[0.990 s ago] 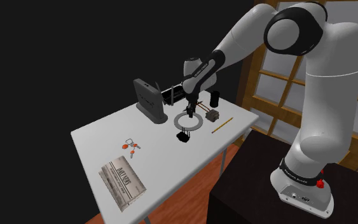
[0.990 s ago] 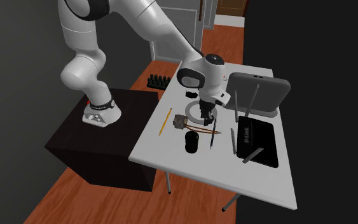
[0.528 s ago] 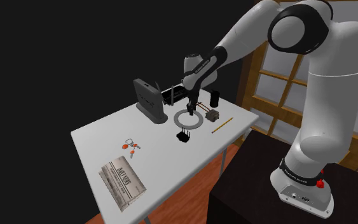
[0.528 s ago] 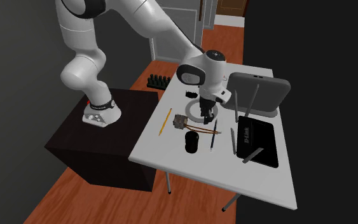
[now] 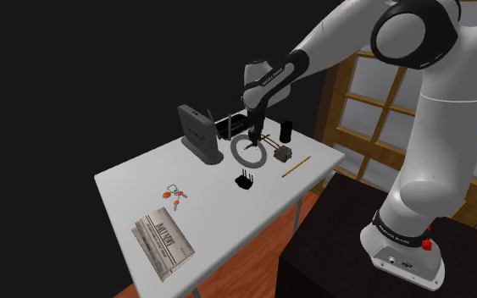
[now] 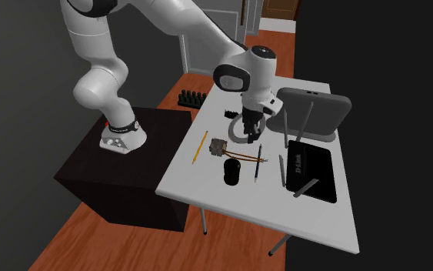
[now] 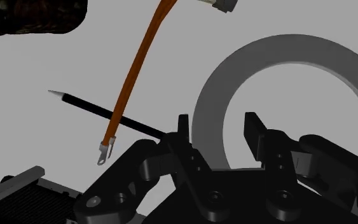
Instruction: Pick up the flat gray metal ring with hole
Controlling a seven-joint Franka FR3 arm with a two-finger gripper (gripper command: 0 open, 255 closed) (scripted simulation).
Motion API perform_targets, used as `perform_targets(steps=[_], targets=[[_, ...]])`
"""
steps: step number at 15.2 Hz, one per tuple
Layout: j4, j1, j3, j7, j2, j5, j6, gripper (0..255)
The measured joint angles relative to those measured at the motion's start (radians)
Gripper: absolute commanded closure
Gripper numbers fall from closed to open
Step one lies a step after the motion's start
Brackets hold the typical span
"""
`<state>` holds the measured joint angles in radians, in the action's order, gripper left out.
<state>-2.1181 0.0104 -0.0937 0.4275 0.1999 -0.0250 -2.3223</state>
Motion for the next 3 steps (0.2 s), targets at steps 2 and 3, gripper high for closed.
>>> perform_targets(steps=[2, 3], targets=[[0.01, 0.001, -0.001, 0.0, -0.013, 0.002, 0.023, 255], [0.012, 0.001, -0.001, 0.0, -0.018, 0.003, 0.03, 255]])
